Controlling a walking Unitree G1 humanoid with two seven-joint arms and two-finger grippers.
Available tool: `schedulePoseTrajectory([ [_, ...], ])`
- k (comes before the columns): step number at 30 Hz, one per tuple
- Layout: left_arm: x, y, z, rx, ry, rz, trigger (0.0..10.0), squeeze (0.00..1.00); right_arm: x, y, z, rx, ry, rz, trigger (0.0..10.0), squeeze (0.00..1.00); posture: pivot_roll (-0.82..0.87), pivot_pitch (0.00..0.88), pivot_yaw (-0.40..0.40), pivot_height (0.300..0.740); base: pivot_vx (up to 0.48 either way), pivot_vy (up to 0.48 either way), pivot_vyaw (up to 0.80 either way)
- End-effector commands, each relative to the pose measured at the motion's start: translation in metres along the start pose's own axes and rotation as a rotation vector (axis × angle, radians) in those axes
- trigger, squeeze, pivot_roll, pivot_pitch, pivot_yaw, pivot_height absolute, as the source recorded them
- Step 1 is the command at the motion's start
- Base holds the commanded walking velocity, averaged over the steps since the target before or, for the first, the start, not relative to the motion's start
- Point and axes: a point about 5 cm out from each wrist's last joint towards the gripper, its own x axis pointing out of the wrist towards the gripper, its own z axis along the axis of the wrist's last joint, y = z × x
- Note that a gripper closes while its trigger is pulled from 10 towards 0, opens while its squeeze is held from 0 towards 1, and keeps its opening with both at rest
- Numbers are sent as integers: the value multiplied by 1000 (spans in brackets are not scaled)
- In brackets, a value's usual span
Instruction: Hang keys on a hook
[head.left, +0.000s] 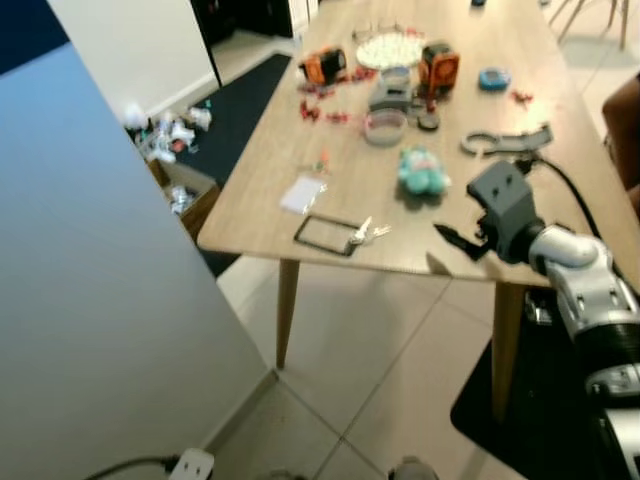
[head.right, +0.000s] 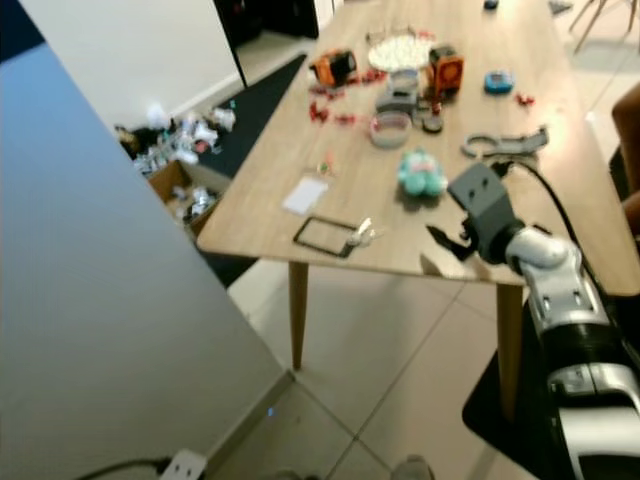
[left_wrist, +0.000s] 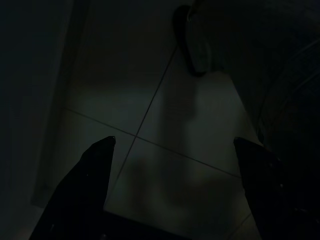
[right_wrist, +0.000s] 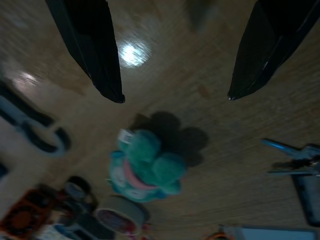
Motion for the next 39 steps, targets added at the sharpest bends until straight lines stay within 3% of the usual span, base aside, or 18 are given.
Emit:
schedulePoseTrajectory([
  [1, 4, -13, -4, 0, 11, -55, 10000, 0, 4, 7, 0, -4, -9, 25, 10000, 0, -139, 144, 122, 740, 0, 0, 0],
  [8, 4, -14, -3, -2, 9, -57, 10000, 0, 6, 4, 1, -33, -9, 4, 10000, 0, -142, 150, 124, 740, 0, 0, 0],
  [11, 4, -14, -4, -4, 14, -56, 10000, 0, 15, 4, 6, -127, -35, -58, 10000, 0, -141, 157, 125, 740, 0, 0, 0],
  [17, 4, -15, -5, -8, 17, -57, 10000, 0, 20, 9, 10, -113, -76, -37, 10000, 0, -136, 166, 123, 740, 0, 0, 0],
  [19, 4, -15, -6, -11, 19, -57, 10000, 0, 22, 13, 11, -100, -94, -6, 10000, 0, -131, 174, 120, 740, 0, 0, 0],
  [23, 2, -16, -16, -23, 37, -59, 10000, 0, 25, 30, 24, 7, -189, 274, 10000, 0, -120, 214, 118, 740, 0, 0, 0],
  [29, 0, -16, -27, -27, 59, -60, 10000, 0, 20, 35, 29, 55, -229, 434, 10000, 0, -108, 256, 120, 740, 0, 0, 0],
  [37, -3, -16, -38, -29, 81, -62, 10000, 0, 13, 31, 29, 115, -238, 545, 10000, 0, -91, 290, 127, 740, 0, 0, 0],
  [39, -5, -15, -43, -26, 89, -63, 10000, 0, 7, 17, 29, 128, -232, 542, 10000, 0, -84, 311, 131, 740, 0, 0, 0],
])
